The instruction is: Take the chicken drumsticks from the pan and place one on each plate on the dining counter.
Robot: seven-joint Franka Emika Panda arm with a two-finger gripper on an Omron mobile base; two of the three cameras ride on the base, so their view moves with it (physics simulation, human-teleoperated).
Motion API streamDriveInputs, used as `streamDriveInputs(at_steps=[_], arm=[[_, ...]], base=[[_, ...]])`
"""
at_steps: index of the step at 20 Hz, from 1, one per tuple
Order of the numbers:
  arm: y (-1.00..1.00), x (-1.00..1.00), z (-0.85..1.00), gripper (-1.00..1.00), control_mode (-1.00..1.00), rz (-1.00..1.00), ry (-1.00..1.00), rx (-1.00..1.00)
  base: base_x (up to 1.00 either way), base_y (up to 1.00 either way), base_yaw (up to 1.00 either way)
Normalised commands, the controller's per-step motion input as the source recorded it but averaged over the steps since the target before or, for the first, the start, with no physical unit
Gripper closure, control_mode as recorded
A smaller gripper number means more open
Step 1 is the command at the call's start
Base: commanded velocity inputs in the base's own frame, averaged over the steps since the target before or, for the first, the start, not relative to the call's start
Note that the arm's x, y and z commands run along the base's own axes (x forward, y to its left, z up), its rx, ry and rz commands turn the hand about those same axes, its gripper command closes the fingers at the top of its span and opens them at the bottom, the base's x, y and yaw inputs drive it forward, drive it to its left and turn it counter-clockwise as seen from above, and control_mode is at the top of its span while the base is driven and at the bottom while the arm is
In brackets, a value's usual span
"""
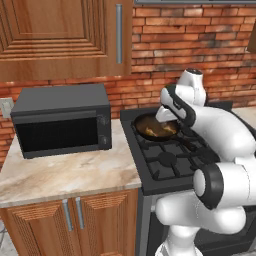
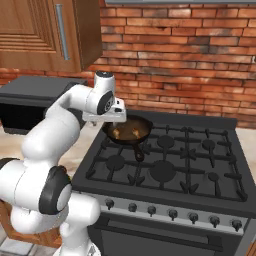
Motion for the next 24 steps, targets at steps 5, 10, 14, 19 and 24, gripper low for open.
streamDriveInputs(at_steps=[5, 10, 14, 19, 24], arm=[[-0.02, 0.6, -0.23, -1.0, -1.0, 0.0, 0.16, 0.0], [0.0, 0.48, -0.33, -1.0, -1.0, 0.0, 0.2, 0.0], [0.0, 0.29, -0.48, -1.0, -1.0, 0.0, -0.03, -0.01], [0.01, 0.24, -0.5, -1.0, -1.0, 0.01, -0.11, -0.02], [0.02, 0.27, -0.4, -1.0, -1.0, 0.0, 0.0, -0.01]], base=[[0.0, 0.0, 0.0], [0.0, 0.0, 0.0], [0.0, 0.0, 0.0], [0.0, 0.0, 0.0], [0.0, 0.0, 0.0]])
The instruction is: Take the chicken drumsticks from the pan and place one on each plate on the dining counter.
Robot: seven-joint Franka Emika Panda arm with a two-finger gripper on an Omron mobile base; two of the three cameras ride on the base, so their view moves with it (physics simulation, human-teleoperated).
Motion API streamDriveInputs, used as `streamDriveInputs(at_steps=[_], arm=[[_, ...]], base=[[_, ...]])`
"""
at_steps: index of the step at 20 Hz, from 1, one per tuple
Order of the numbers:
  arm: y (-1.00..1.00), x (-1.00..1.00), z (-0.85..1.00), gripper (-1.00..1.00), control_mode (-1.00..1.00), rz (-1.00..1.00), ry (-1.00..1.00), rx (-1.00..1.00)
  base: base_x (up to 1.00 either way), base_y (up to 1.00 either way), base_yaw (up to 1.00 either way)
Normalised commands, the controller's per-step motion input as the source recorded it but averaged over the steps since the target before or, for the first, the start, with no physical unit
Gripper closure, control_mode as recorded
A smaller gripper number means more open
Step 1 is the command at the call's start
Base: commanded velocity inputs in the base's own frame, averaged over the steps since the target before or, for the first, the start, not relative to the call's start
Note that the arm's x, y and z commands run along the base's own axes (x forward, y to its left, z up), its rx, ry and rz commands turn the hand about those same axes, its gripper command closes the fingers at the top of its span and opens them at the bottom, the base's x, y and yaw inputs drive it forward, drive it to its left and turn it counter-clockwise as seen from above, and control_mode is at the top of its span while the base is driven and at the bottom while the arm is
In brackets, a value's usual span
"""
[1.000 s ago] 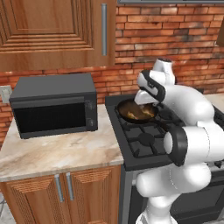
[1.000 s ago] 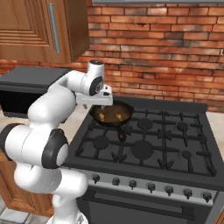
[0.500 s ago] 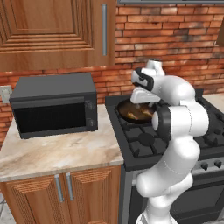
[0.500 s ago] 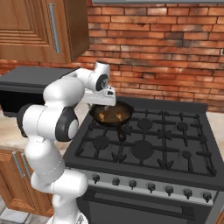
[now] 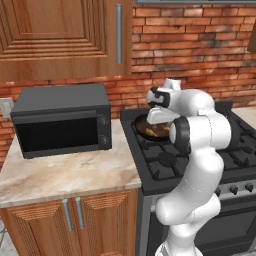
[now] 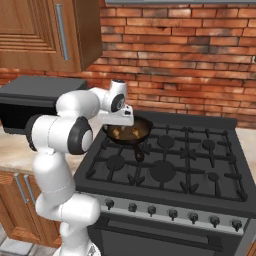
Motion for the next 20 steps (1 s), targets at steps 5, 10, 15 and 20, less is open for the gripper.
streamDriveInputs(at_steps=[5, 10, 15, 20], arm=[[0.02, 0.34, -0.23, -1.0, -1.0, 0.0, 0.01, 0.0], [0.0, 0.43, -0.1, -1.0, -1.0, 0.03, 0.12, 0.0], [0.0, 0.35, -0.19, -1.0, -1.0, 0.03, 0.0, -0.03], [0.0, 0.4, -0.25, -1.0, -1.0, 0.01, 0.0, -0.04]], base=[[0.0, 0.0, 0.0], [0.0, 0.0, 0.0], [0.0, 0.0, 0.0], [0.0, 0.0, 0.0]])
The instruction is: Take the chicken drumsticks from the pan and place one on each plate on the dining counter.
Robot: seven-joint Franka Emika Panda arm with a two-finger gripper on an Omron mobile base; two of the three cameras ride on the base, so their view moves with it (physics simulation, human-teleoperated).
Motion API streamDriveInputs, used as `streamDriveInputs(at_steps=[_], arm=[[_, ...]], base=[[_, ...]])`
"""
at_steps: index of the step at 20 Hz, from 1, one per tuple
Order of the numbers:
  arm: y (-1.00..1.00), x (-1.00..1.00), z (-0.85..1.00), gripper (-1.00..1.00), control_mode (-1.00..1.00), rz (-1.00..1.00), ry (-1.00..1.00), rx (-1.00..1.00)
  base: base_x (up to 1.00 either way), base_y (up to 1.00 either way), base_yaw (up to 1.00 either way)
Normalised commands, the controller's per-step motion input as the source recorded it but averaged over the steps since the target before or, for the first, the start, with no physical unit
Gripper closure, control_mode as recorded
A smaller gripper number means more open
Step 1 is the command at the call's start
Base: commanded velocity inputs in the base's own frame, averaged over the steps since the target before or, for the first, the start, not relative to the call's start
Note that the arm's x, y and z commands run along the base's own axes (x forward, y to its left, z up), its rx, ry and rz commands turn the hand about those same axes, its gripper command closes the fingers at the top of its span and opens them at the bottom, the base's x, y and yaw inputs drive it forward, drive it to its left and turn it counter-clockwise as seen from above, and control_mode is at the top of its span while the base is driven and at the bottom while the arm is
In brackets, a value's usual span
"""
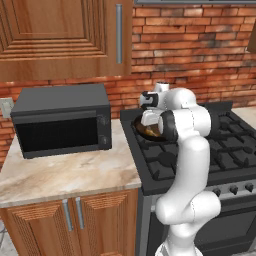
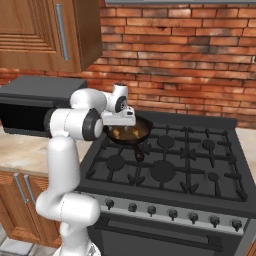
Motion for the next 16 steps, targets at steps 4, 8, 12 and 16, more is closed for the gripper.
streamDriveInputs(at_steps=[4, 8, 12, 16], arm=[[0.0, 0.3, -0.25, -1.0, -1.0, 0.0, -0.01, -0.05], [0.0, 0.11, -0.2, -1.0, -1.0, 0.0, -0.07, -0.05], [0.0, 0.07, -0.17, -1.0, -1.0, 0.0, -0.06, -0.04], [0.0, 0.01, -0.13, -1.0, -1.0, 0.0, -0.04, -0.01]], base=[[0.0, 0.0, 0.0], [0.0, 0.0, 0.0], [0.0, 0.0, 0.0], [0.0, 0.0, 0.0]])
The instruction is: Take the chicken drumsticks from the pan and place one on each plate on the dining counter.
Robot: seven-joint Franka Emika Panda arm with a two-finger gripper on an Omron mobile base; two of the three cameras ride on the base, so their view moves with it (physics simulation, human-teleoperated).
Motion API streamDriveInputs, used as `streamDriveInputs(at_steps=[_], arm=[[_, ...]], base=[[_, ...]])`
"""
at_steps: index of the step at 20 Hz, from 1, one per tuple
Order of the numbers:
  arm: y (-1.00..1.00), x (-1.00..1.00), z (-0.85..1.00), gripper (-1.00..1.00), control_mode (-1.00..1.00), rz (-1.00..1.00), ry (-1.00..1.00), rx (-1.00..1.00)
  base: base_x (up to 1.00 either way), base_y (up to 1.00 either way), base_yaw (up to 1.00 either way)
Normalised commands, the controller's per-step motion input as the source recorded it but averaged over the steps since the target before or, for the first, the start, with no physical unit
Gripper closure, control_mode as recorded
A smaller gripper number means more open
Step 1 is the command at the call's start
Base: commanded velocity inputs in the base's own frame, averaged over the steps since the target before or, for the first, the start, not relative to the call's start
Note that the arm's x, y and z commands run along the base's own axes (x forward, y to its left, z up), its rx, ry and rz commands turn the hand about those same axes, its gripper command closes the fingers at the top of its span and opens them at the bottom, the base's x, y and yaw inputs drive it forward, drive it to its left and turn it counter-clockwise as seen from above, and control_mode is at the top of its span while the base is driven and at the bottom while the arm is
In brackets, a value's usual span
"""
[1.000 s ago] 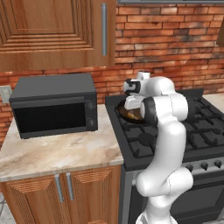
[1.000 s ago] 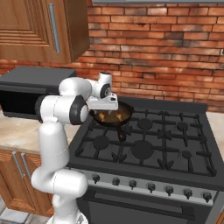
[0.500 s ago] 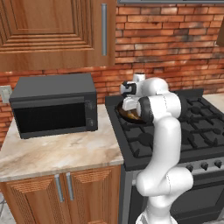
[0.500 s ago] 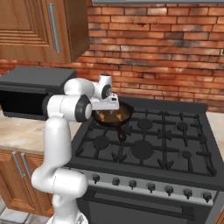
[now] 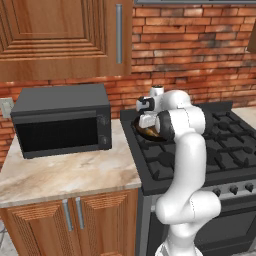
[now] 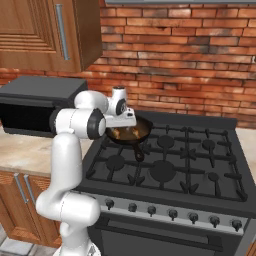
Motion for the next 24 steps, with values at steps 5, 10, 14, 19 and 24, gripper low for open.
streamDriveInputs(at_steps=[5, 10, 14, 19, 24], arm=[[0.02, 0.0, -0.14, -1.0, -1.0, 0.0, -0.03, 0.0], [0.04, 0.0, -0.16, -1.0, -1.0, 0.0, -0.01, 0.0], [0.09, 0.03, -0.2, -1.0, -1.0, 0.0, -0.02, 0.0], [0.04, 0.12, -0.15, -1.0, -1.0, 0.0, -0.01, 0.0], [0.0, 0.04, -0.26, -1.0, -1.0, 0.0, 0.0, 0.0]], base=[[0.0, 0.0, 0.0], [0.0, 0.0, 0.0], [0.0, 0.0, 0.0], [0.0, 0.0, 0.0], [0.0, 0.0, 0.0]])
